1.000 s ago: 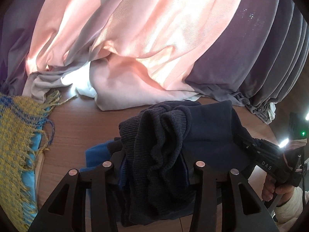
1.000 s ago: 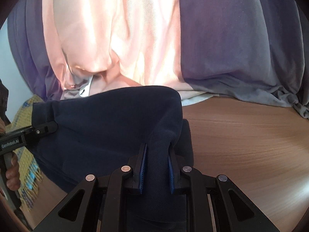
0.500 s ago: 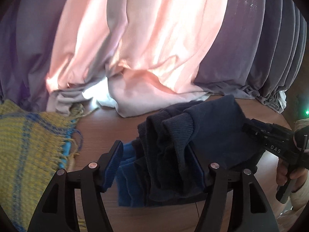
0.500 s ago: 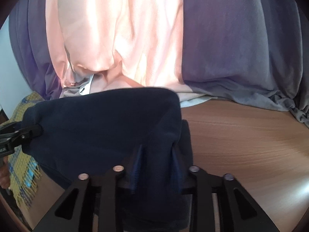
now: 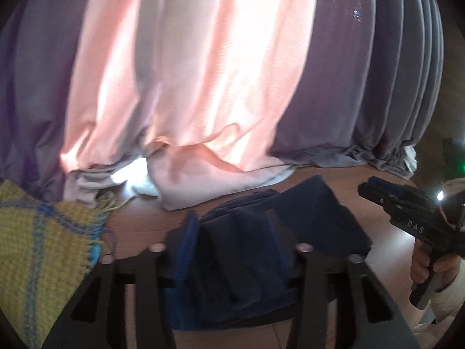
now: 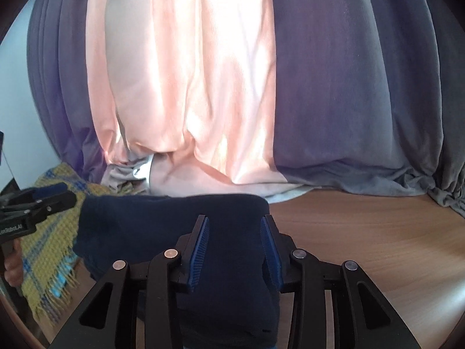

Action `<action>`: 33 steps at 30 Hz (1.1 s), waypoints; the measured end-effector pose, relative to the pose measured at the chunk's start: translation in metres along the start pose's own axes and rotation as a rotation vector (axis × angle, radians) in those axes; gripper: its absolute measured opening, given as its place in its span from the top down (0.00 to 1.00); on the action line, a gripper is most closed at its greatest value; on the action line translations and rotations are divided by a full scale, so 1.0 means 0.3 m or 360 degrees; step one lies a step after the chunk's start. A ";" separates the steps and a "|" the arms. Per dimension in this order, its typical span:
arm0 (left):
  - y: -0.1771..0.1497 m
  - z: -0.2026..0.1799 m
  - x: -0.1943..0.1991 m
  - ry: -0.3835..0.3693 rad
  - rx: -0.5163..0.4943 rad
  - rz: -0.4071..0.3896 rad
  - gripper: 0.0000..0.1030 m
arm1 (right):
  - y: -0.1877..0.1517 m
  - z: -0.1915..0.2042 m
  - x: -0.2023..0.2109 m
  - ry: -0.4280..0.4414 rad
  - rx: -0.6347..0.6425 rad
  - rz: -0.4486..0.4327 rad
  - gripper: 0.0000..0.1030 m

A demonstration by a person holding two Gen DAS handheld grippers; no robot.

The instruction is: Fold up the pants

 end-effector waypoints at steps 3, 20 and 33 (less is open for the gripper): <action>0.008 -0.035 -0.058 -0.0055 -0.0029 0.0047 0.75 | 0.019 -0.020 0.007 -0.0001 -0.0019 -0.0017 0.63; 0.003 -0.029 0.000 0.0254 -0.0016 -0.0034 0.48 | 0.034 -0.053 0.052 -0.0087 0.0017 -0.0036 0.63; -0.081 -0.257 0.414 0.0322 -0.0092 -0.0335 0.02 | -0.036 0.001 0.425 -0.0176 0.0054 -0.0212 0.21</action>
Point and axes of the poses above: each gripper's, at about its wrist camera, not at the fingertips, and x roughly against the way its jaws point, z to its left, y to its top, the point moved 7 cm from there along -x, roughly the way its jaws point, and after that the axes turned 12 degrees about y, right-handed, at the moved point
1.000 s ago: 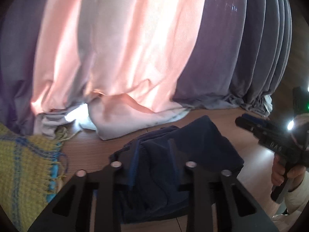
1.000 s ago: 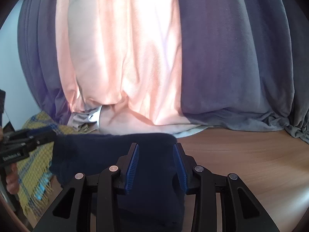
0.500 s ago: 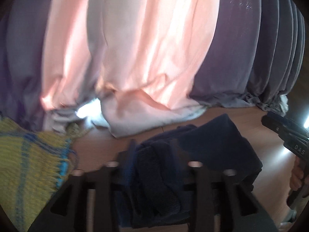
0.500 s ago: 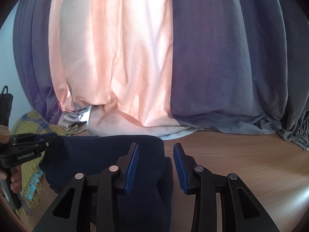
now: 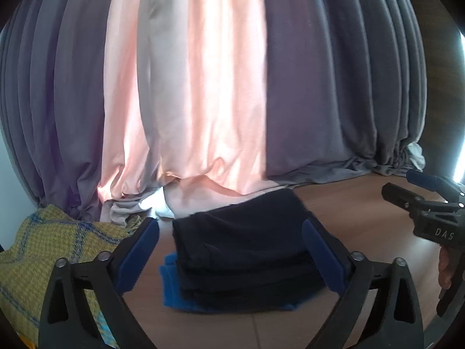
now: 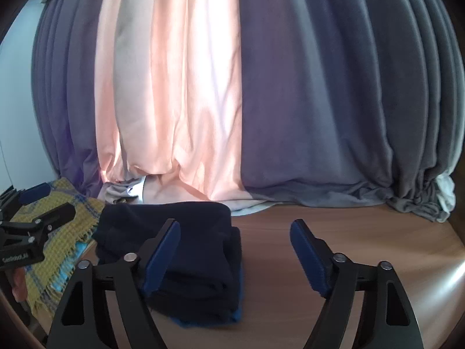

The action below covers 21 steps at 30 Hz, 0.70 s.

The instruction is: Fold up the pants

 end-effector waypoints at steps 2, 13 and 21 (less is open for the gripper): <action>-0.008 -0.031 0.053 0.0017 0.0000 -0.0014 0.00 | -0.016 0.000 0.055 -0.0017 0.0017 0.0002 0.21; -0.070 -0.149 0.276 0.0042 0.0032 -0.0005 0.00 | -0.118 -0.025 0.293 0.0013 0.0029 0.0035 0.21; -0.134 -0.197 0.405 0.0055 0.0075 0.0010 0.00 | -0.186 -0.048 0.450 0.0054 -0.0007 0.0107 0.21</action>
Point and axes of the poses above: each gripper's, at about its wrist camera, not at the fingertips, and x roughly against the way its jaws point, z to its left, y to its top, the point moved 7 cm from there along -x, roughly the way its jaws point, and after that the axes turned 12 degrees about y, right-handed, at the moved point
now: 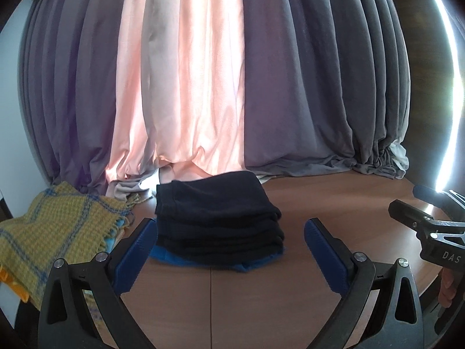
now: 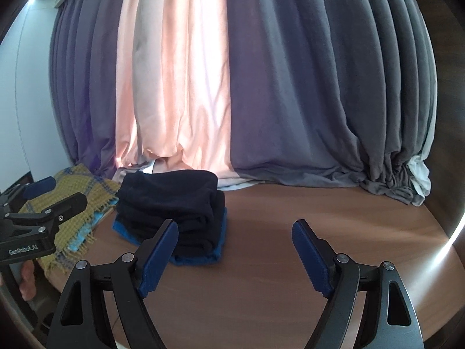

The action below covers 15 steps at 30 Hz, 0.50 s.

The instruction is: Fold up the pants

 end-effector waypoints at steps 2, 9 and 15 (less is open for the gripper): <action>-0.018 -0.008 0.035 0.0002 0.0001 -0.0002 0.00 | -0.013 0.000 0.033 0.0005 0.0002 -0.0003 0.21; -0.079 -0.032 0.137 -0.0005 -0.0005 0.0005 0.00 | -0.071 0.014 0.148 0.0016 0.0004 -0.0013 0.21; -0.117 -0.039 0.205 -0.0011 -0.0004 0.0006 0.00 | -0.113 0.031 0.225 0.0008 0.0008 -0.0020 0.21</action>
Point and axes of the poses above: each gripper's, at about its wrist camera, not at the fingertips, and x roughly against the way its jaws point, z to its left, y to its top, the point moved 7 cm from there along -x, roughly the way its jaws point, and after that the axes turned 12 degrees about y, right-handed, at the moved point
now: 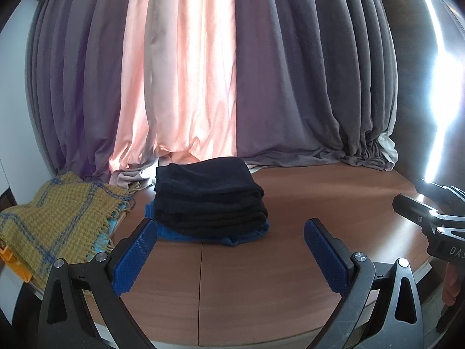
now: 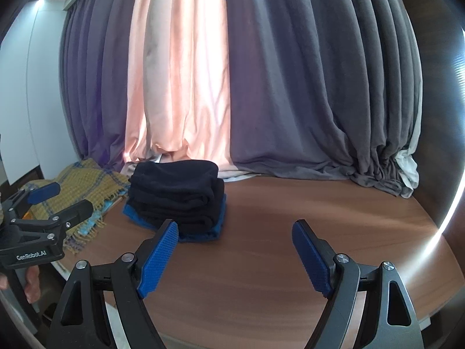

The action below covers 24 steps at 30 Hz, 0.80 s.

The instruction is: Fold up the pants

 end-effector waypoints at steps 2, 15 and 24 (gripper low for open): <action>-0.010 -0.005 0.023 -0.0003 0.0000 0.0001 0.00 | -0.011 0.007 0.023 0.0002 0.0004 -0.0003 0.21; -0.039 -0.036 0.109 -0.0012 0.0004 -0.0004 0.00 | -0.070 0.002 0.138 0.0003 0.0000 -0.0011 0.21; -0.052 -0.054 0.150 -0.0021 0.0007 0.0000 0.00 | -0.085 -0.003 0.178 0.0011 0.0001 -0.0015 0.21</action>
Point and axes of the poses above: each gripper's, at about its wrist camera, not at the fingertips, and x roughly against the way its jaws point, z to its left, y to its top, the point moved 7 cm from there along -x, roughly the way its jaws point, and after that the axes turned 12 degrees about y, right-handed, at the moved point
